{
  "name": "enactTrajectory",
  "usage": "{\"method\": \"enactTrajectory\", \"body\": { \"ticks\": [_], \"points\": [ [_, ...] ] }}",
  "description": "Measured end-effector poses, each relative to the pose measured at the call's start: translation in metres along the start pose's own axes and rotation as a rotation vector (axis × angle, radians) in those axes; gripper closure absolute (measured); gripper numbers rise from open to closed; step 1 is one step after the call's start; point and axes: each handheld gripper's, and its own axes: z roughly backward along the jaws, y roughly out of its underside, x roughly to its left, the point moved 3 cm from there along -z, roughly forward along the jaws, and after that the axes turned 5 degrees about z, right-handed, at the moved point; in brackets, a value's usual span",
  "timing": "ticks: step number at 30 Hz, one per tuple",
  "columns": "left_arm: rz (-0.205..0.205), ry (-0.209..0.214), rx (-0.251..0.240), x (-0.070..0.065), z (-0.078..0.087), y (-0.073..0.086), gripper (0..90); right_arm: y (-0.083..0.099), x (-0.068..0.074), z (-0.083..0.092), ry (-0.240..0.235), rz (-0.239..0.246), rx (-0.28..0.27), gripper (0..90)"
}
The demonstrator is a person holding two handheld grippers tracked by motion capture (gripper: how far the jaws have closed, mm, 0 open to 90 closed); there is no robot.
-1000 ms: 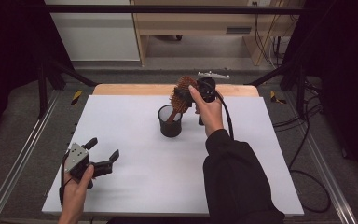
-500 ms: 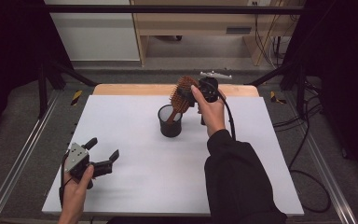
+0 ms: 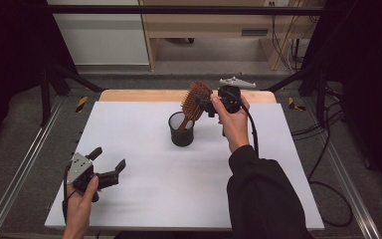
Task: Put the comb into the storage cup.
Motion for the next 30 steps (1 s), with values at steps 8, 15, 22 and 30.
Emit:
{"method": "enactTrajectory", "body": {
  "ticks": [8, 15, 22, 30],
  "points": [
    [0.039, -0.013, -0.024, 0.007, 0.005, -0.001, 4.3, 0.000, 0.003, 0.007, -0.007, 0.008, -0.031, 6.8],
    [0.042, -0.013, -0.026, 0.007, 0.006, -0.001, 4.3, -0.001, 0.008, 0.016, 0.022, 0.053, -0.058, 6.6],
    [0.028, -0.010, -0.024, 0.005, 0.004, -0.002, 4.3, -0.006, 0.007, 0.027, 0.056, 0.085, -0.124, 6.5],
    [0.019, -0.019, -0.028, 0.005, 0.008, -0.001, 4.2, -0.006, 0.003, 0.037, 0.060, 0.117, -0.181, 6.6]
  ]
}}
